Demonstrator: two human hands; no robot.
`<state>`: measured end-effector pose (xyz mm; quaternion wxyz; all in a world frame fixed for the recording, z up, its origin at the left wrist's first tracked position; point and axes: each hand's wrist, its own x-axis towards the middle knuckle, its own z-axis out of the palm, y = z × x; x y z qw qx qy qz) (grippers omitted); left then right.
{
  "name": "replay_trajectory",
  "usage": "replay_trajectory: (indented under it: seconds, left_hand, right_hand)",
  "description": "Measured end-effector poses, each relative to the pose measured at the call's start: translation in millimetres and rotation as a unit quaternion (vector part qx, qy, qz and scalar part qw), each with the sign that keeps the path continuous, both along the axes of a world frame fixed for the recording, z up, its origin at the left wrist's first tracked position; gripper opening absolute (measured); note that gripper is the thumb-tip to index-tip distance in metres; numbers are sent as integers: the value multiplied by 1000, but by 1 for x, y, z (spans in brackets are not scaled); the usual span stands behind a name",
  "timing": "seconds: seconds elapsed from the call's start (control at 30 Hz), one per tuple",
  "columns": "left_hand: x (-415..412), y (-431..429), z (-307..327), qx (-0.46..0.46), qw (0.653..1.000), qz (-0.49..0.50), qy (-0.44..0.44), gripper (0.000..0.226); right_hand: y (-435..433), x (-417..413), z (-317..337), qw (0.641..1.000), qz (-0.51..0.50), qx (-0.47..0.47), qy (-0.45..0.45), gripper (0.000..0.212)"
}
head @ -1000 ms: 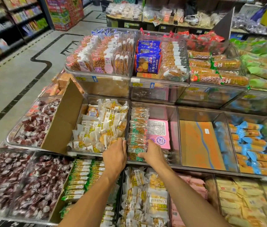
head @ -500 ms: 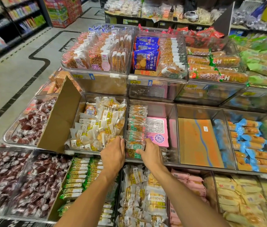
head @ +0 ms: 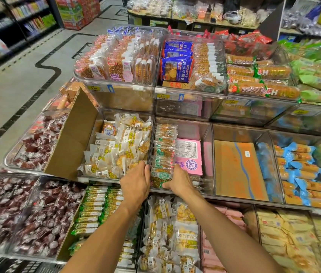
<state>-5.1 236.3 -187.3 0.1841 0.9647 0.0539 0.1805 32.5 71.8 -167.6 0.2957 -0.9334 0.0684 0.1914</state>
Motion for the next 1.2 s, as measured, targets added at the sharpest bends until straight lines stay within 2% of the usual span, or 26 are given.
replay_trajectory:
  seconds: [0.2, 0.37, 0.5, 0.63, 0.8, 0.93, 1.07, 1.2]
  left_hand:
    - [0, 0, 1, 7, 1000, -1, -6, 28]
    - [1, 1, 0, 6, 1000, -6, -8, 29]
    - [2, 2, -2, 7, 1000, -8, -6, 28]
    - [2, 2, -3, 5, 1000, -4, -3, 27]
    - [3, 2, -3, 10, 1000, -6, -2, 28]
    - [2, 2, -2, 15, 1000, -6, 4, 27]
    - [2, 1, -1, 18, 1000, -11, 9, 27]
    - [2, 2, 0, 21, 1000, -9, 5, 28]
  right_hand:
    - [-4, 0, -7, 994, 3, 1, -106, 96]
    - [2, 15, -6, 998, -27, 40, -26, 108]
    - [3, 14, -16, 998, -34, 40, -32, 117]
    - [2, 14, -13, 998, -22, 26, -53, 108]
    - [-7, 17, -12, 999, 4, 49, -23, 112]
    - [-18, 16, -13, 997, 1, 66, -25, 97]
    - [-18, 17, -11, 999, 23, 15, -44, 104]
    - [-8, 17, -12, 998, -2, 33, -54, 97]
